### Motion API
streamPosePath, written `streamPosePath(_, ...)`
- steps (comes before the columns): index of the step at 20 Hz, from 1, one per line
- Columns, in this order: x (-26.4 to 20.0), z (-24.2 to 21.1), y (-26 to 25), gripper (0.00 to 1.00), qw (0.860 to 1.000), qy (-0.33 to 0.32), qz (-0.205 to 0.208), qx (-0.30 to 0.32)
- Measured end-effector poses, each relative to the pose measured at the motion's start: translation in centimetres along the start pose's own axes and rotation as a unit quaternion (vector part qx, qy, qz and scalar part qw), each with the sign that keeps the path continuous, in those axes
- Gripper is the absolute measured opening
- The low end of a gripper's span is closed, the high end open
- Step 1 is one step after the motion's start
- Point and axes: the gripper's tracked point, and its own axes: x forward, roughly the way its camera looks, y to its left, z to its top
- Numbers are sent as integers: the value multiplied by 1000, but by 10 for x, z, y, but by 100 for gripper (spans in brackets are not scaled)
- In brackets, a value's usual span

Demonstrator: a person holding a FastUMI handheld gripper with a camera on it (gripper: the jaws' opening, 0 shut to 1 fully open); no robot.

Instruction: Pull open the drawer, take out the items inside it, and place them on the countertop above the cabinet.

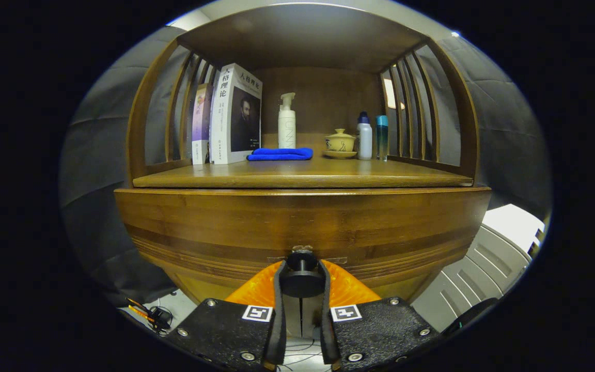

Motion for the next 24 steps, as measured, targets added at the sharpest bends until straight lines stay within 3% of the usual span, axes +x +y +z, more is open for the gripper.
streamPosePath(24,-129,-39,0,27,999,42,20,-12)
